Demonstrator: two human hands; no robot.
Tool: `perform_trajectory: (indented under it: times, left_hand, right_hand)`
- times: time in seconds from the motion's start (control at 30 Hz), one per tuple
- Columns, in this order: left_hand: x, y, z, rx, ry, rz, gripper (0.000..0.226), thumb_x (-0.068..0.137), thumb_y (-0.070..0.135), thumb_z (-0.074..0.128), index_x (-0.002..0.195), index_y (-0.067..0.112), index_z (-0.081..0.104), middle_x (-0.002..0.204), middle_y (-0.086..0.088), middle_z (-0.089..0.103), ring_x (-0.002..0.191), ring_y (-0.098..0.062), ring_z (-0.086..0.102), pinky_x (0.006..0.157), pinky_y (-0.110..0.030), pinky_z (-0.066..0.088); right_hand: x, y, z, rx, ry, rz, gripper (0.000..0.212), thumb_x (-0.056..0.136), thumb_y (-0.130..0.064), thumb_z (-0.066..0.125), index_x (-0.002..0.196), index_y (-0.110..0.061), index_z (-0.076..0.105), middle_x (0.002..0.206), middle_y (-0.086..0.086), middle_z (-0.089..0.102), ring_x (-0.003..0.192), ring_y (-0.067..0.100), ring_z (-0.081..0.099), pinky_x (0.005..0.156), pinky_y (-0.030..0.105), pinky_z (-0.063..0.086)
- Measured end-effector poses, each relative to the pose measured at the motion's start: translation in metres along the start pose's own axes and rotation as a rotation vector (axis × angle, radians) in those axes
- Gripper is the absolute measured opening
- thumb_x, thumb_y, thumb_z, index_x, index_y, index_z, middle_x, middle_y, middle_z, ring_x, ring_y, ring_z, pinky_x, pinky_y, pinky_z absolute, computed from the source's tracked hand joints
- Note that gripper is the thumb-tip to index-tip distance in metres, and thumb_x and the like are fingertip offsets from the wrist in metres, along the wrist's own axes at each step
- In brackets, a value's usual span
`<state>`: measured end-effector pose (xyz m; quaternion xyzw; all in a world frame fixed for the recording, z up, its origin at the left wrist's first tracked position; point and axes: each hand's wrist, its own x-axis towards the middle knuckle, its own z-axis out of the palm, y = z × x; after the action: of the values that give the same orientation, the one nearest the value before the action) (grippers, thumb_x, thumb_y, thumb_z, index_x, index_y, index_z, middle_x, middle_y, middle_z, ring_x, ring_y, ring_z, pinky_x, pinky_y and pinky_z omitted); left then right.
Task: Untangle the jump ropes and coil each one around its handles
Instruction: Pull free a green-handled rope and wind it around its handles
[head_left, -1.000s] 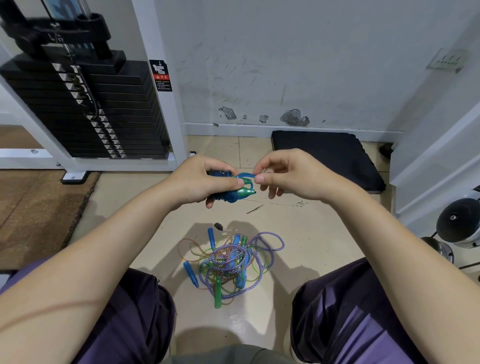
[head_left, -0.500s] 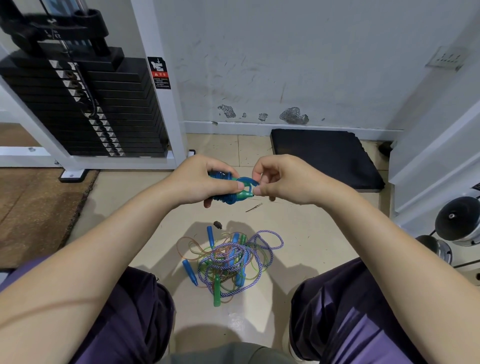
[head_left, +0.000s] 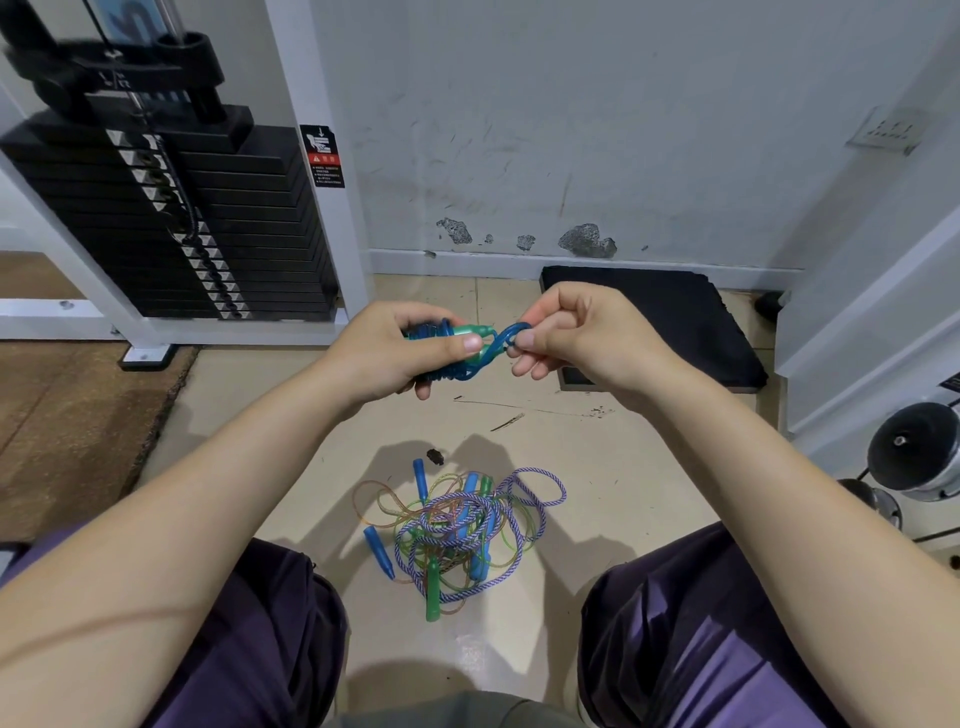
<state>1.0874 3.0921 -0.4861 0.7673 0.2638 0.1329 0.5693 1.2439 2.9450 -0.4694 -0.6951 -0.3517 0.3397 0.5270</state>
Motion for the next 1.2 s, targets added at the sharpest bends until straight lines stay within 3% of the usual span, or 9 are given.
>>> perform_trajectory:
  times: [0.2, 0.4, 0.53, 0.8, 0.9, 1.2]
  left_hand:
    - [-0.002, 0.003, 0.004, 0.034, 0.018, 0.022, 0.030, 0.077, 0.032, 0.081, 0.102, 0.016, 0.074, 0.073, -0.003, 0.067, 0.044, -0.011, 0.051, 0.043, -0.015, 0.039]
    - [-0.002, 0.005, 0.005, 0.073, 0.009, 0.051, 0.031, 0.072, 0.025, 0.086, 0.099, 0.016, 0.073, 0.074, -0.003, 0.065, 0.042, -0.004, 0.050, 0.043, -0.016, 0.041]
    - [0.001, 0.000, 0.007, 0.161, 0.021, 0.051, 0.042, 0.062, 0.040, 0.088, 0.097, 0.019, 0.074, 0.075, -0.001, 0.066, 0.047, -0.013, 0.052, 0.047, -0.023, 0.045]
    - [0.000, -0.001, 0.008, 0.153, 0.074, 0.079, 0.024, 0.079, 0.032, 0.081, 0.098, 0.019, 0.075, 0.074, -0.003, 0.069, 0.044, -0.014, 0.054, 0.046, -0.022, 0.043]
    - [-0.001, -0.001, 0.007, 0.119, 0.085, 0.070, 0.022, 0.080, 0.029, 0.080, 0.099, 0.018, 0.076, 0.074, -0.004, 0.069, 0.043, -0.014, 0.053, 0.044, -0.020, 0.042]
    - [-0.001, -0.001, 0.004, 0.152, 0.063, 0.065, 0.021, 0.080, 0.030, 0.081, 0.097, 0.020, 0.076, 0.078, -0.006, 0.071, 0.044, -0.013, 0.053, 0.045, -0.022, 0.044]
  right_hand:
    - [0.000, 0.002, 0.007, -0.022, 0.058, -0.020, 0.010, 0.082, 0.001, 0.074, 0.084, 0.001, 0.064, 0.067, 0.010, 0.069, 0.052, 0.015, 0.059, 0.049, 0.021, 0.045]
    - [-0.002, 0.001, 0.011, 0.092, 0.042, 0.057, 0.010, 0.087, -0.001, 0.068, 0.083, -0.004, 0.059, 0.063, 0.004, 0.066, 0.047, 0.010, 0.053, 0.045, 0.018, 0.038]
    - [-0.003, 0.000, 0.016, 0.053, 0.031, 0.053, 0.010, 0.089, 0.000, 0.066, 0.087, -0.003, 0.057, 0.063, 0.007, 0.065, 0.045, 0.011, 0.053, 0.042, 0.017, 0.036]
    - [-0.003, -0.002, 0.022, 0.038, 0.094, 0.040, 0.013, 0.084, -0.005, 0.073, 0.082, -0.006, 0.060, 0.066, 0.007, 0.063, 0.038, 0.003, 0.037, 0.037, 0.013, 0.028]
    - [-0.002, -0.003, 0.019, -0.136, 0.152, -0.026, 0.016, 0.080, -0.010, 0.079, 0.076, -0.011, 0.063, 0.062, -0.002, 0.057, 0.039, -0.002, 0.042, 0.040, 0.009, 0.030]
    - [-0.004, -0.002, 0.014, -0.299, 0.074, -0.012, 0.011, 0.081, -0.011, 0.077, 0.081, -0.012, 0.066, 0.069, 0.002, 0.062, 0.040, 0.016, 0.045, 0.038, 0.019, 0.031]
